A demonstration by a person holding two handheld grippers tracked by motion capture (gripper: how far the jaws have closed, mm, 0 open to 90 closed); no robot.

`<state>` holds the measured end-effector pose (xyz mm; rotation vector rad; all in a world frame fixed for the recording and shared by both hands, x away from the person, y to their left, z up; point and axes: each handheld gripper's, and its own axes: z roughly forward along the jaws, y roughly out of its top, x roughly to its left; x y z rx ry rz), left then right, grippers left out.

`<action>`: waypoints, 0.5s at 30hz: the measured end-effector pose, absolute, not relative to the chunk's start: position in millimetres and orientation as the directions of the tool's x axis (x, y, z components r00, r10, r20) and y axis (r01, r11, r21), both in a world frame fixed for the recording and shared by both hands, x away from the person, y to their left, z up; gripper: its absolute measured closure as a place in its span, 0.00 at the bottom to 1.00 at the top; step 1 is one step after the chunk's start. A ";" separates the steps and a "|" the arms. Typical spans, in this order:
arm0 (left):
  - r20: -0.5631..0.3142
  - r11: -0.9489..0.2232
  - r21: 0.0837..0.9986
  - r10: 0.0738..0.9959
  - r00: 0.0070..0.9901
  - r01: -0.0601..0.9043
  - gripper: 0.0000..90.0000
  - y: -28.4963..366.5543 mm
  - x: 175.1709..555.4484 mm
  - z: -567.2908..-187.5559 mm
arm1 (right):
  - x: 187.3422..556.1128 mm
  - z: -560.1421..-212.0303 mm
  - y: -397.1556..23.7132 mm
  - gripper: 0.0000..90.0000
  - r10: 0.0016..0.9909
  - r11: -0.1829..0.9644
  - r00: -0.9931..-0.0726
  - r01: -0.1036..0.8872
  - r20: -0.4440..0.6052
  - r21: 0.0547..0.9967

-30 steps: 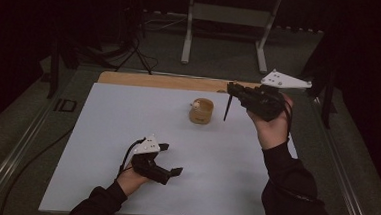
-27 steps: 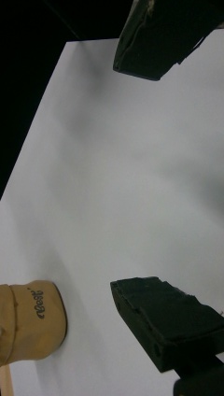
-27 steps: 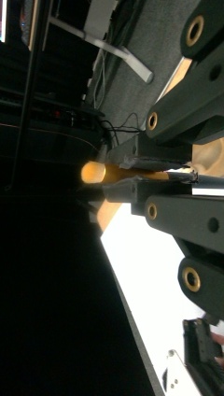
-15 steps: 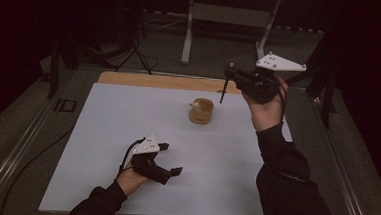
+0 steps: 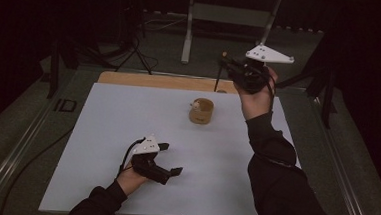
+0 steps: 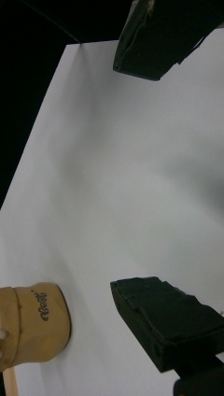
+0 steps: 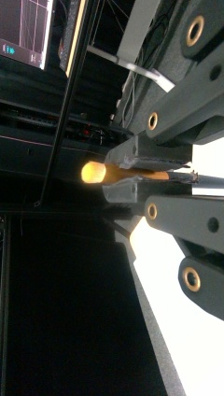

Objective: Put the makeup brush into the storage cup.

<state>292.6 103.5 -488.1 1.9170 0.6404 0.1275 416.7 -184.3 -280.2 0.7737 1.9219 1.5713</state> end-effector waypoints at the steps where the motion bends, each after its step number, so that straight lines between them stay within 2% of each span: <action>1: -0.198 -0.295 0.879 0.487 0.850 0.374 0.01 103.5 292.6 -488.1 | 416.7 -280.2 -184.3 0.94 0.720 0.157 -0.693 0.097 -0.047 0.983; 15: -0.190 -0.296 0.883 0.482 0.855 0.363 0.01 103.5 290.2 -487.0 | 444.1 -289.8 -182.8 0.94 0.748 0.128 -0.663 0.113 -0.021 0.985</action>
